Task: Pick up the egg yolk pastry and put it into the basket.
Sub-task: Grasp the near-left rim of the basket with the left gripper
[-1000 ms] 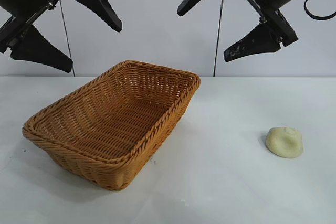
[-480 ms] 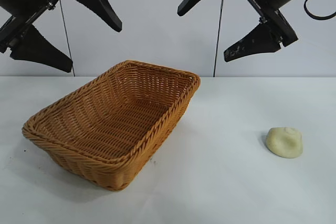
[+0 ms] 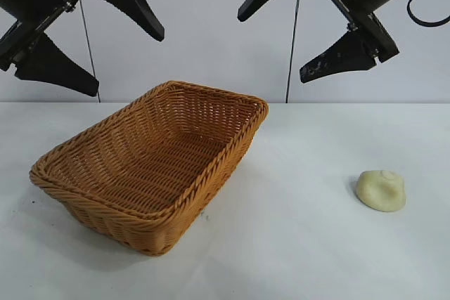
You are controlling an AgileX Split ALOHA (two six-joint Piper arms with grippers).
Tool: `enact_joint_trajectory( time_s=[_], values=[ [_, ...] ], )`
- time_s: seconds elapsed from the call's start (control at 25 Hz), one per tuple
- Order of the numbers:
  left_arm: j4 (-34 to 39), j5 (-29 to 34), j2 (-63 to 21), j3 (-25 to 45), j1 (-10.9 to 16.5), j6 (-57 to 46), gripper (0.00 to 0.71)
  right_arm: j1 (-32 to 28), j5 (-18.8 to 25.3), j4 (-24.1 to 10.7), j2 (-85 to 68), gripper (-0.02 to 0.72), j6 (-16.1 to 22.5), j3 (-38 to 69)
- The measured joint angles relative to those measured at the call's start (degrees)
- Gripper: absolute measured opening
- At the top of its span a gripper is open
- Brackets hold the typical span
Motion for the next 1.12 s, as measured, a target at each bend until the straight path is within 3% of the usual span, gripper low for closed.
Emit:
enact_joint_trajectory(
  time_s=[0.32, 0.68, 0.84, 1.0, 1.12],
  values=[
    [1.7, 0.5, -0.1, 0.0, 0.1, -1.5, 0.689, 0.0, 0.0, 0.0, 0.0, 0.694, 0.0, 0.0],
    [18.3, 7.5, -7.7, 0.1, 0.0, -18.3, 0.689, 0.0, 0.0, 0.0, 0.0, 0.694, 0.0, 0.0],
    [23.7, 7.8, -11.6, 2.7, -4.2, -30.1, 0.689, 0.0, 0.2, 0.0, 0.0, 0.694, 0.0, 0.0],
    [34.1, 7.7, -12.5, 5.0, -10.9, -47.7, 0.689, 0.0, 0.2, 0.0, 0.0, 0.694, 0.0, 0.0],
    [41.6, 6.5, -12.5, 5.3, -14.1, -61.7, 0.689, 0.0, 0.2, 0.0, 0.0, 0.694, 0.0, 0.0]
  ],
)
